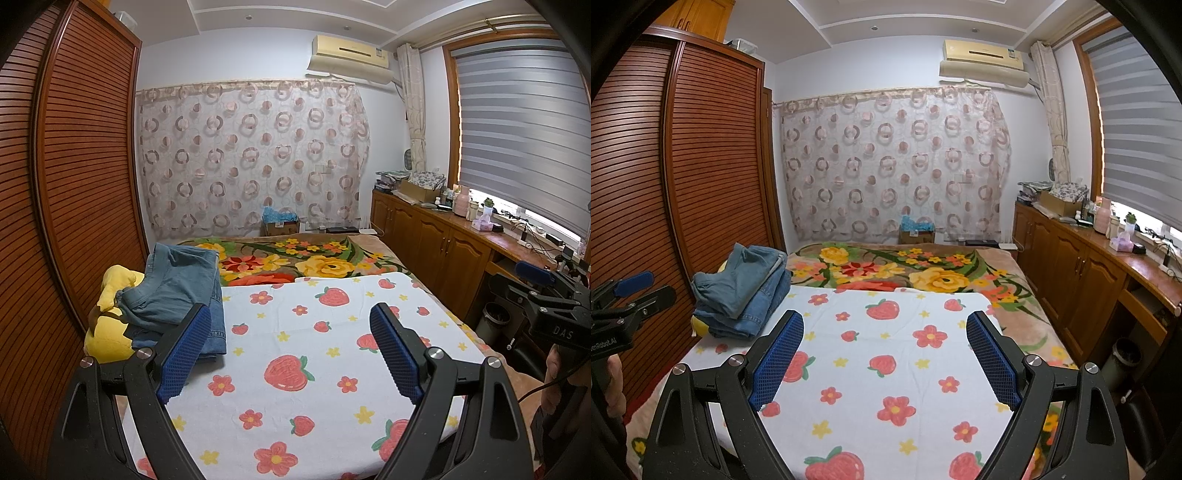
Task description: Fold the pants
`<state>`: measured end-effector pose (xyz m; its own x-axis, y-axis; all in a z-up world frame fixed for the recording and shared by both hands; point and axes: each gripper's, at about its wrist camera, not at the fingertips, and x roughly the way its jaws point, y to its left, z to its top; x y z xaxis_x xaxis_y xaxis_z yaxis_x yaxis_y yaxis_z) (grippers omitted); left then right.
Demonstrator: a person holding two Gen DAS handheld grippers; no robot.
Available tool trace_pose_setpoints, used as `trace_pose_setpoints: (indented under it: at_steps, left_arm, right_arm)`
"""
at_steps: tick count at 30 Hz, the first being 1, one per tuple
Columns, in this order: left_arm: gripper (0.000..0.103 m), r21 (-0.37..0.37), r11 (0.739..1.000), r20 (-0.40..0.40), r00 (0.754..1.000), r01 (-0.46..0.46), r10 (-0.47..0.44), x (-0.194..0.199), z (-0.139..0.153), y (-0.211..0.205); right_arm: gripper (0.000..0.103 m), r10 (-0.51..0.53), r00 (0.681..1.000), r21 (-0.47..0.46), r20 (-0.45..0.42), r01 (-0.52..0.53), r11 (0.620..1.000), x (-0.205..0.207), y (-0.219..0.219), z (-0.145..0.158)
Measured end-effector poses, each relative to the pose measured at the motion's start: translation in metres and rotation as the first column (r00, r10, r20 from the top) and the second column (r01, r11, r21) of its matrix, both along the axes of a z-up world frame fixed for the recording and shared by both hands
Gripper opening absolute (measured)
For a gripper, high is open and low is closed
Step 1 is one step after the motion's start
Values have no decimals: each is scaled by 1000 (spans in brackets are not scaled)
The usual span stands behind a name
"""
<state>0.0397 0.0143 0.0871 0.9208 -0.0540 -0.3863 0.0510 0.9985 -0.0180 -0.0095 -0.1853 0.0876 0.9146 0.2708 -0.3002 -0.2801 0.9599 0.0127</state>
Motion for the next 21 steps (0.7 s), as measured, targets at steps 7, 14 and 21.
trace_pose_setpoints:
  at_steps: [7, 14, 21]
  left_arm:
    - [88, 0, 1000, 0, 1000, -1, 1, 0, 0, -1]
    - [88, -3, 1000, -2, 1000, -4, 4, 0, 0, 0]
    - [88, -2, 1000, -2, 1000, -2, 2, 0, 0, 0]
  right_arm:
    - [91, 1, 1000, 3, 0, -1, 1000, 0, 0, 0]
    - [91, 1, 1000, 3, 0, -1, 1000, 0, -1, -1]
    - [91, 0, 1000, 3, -1, 0, 1000, 0, -1, -1]
